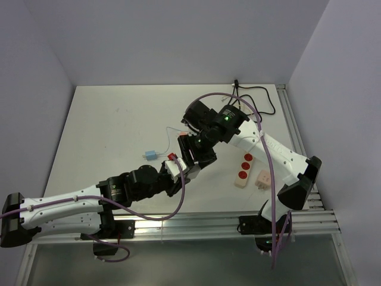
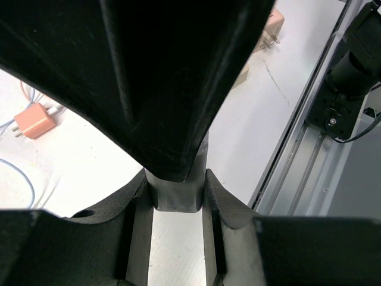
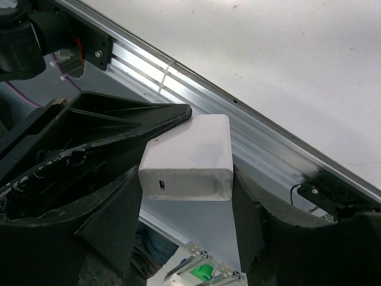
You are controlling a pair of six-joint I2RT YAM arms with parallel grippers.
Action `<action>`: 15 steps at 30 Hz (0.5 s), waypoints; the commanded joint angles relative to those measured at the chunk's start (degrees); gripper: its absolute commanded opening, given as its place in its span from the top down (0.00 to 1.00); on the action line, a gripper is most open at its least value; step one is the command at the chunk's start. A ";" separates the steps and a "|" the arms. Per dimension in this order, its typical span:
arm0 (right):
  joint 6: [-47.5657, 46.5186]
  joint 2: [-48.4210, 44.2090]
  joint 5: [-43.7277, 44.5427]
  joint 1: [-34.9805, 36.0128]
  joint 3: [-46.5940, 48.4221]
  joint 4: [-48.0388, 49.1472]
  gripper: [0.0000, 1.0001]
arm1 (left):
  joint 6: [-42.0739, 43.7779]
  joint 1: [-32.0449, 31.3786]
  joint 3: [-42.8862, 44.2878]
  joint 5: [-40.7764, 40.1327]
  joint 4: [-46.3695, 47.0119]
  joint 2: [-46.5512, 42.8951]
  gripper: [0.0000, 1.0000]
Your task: Insert the plug
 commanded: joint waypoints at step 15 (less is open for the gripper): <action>4.75 -6.25 10.24 -3.14 -4.88 -0.29 1.00 | -12.02 -0.30 0.66 -18.66 1.45 -10.82 0.00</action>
